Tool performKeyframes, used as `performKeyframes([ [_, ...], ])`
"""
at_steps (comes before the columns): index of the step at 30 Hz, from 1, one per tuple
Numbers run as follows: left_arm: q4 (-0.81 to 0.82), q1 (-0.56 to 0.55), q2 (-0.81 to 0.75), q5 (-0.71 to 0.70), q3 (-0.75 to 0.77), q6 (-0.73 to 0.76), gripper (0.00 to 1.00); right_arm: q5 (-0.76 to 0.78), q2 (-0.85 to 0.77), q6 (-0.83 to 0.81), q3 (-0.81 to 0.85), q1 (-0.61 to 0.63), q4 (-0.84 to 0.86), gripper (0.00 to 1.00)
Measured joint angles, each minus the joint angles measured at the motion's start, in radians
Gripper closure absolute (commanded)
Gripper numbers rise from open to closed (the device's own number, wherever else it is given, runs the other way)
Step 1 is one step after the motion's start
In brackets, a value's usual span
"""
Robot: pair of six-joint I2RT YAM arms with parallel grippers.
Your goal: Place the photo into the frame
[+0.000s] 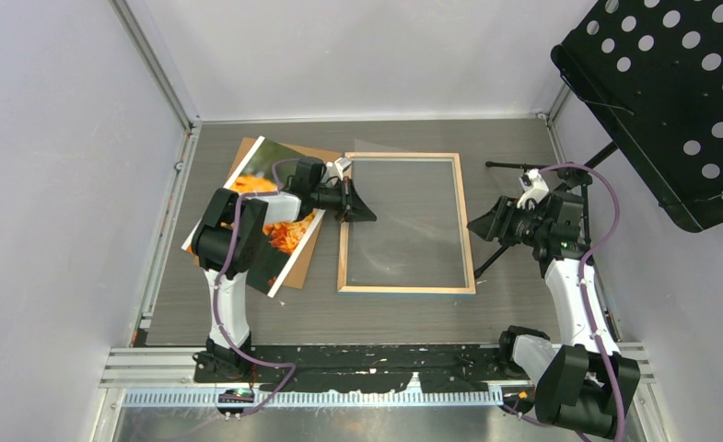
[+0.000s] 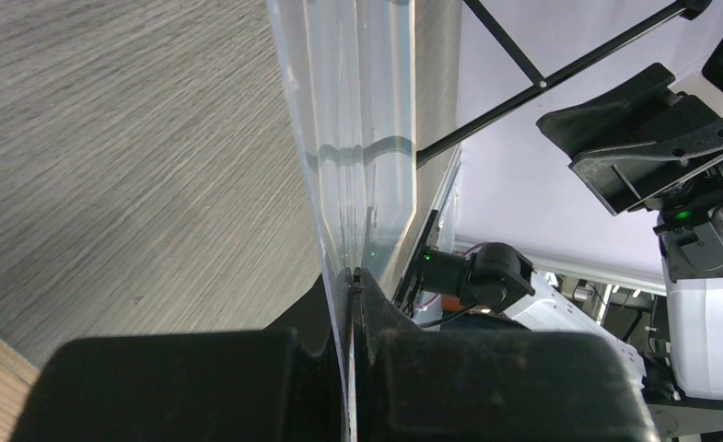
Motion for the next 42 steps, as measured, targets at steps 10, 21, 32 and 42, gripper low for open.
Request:
performKeyframes([
  [10, -0.036, 0.001, 0.001, -0.01, 0.006, 0.032, 1.0, 0.011, 0.034, -0.049, 0.0, -0.001, -0.004, 0.41],
  [21, -0.055, 0.002, 0.007, -0.016, 0.016, 0.05, 1.0, 0.108, 0.135, -0.126, 0.002, 0.049, -0.003, 0.33],
  [32, -0.066, 0.006, 0.009, -0.016, 0.018, 0.06, 1.0, 0.343, 0.269, -0.158, 0.104, 0.213, 0.023, 0.29],
  [42, -0.067, 0.008, 0.019, -0.016, 0.025, 0.061, 1.0, 0.482, 0.473, -0.137, 0.229, 0.24, 0.06, 0.33],
])
